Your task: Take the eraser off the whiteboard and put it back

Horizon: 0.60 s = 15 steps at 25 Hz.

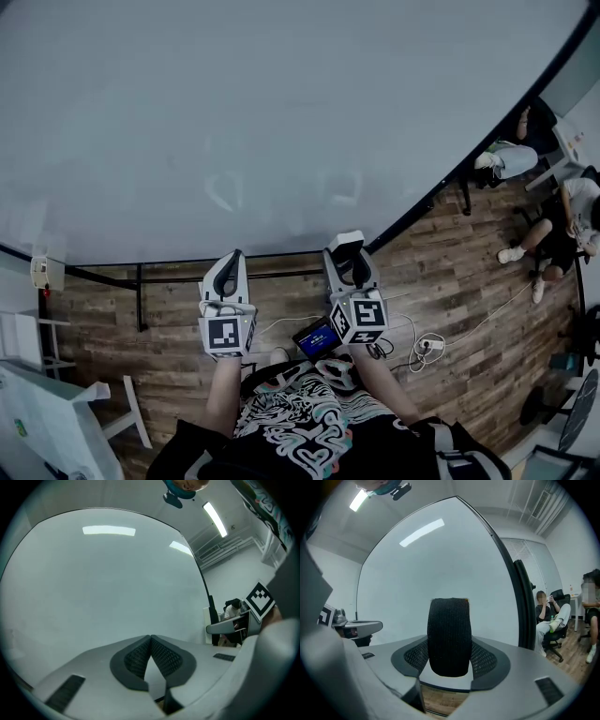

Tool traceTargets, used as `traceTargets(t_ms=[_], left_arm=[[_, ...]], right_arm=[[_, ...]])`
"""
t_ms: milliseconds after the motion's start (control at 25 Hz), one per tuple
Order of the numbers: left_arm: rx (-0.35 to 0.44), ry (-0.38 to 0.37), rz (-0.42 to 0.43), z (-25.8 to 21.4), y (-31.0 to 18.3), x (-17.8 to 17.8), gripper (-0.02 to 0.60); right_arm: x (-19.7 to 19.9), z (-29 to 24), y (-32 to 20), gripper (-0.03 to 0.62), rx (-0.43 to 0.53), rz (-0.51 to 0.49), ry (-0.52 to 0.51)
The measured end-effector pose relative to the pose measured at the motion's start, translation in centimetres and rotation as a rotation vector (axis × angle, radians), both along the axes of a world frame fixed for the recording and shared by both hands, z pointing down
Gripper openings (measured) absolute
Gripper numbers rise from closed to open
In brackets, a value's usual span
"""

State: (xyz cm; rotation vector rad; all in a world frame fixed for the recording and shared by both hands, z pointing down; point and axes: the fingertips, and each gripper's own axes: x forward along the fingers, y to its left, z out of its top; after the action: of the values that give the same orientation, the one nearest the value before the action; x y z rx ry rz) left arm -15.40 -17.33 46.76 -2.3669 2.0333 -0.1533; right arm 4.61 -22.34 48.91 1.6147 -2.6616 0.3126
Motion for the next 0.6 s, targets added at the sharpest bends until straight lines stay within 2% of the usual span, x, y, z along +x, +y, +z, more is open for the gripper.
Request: traceTargets(t_ms=[600], left_arm=[[-0.053,-0.023,0.006,1.2,-1.5,0.1,0.028]], right_arm=[[-0.2,1.1,-2.4,0.236,-0.026,0.011,0.005]])
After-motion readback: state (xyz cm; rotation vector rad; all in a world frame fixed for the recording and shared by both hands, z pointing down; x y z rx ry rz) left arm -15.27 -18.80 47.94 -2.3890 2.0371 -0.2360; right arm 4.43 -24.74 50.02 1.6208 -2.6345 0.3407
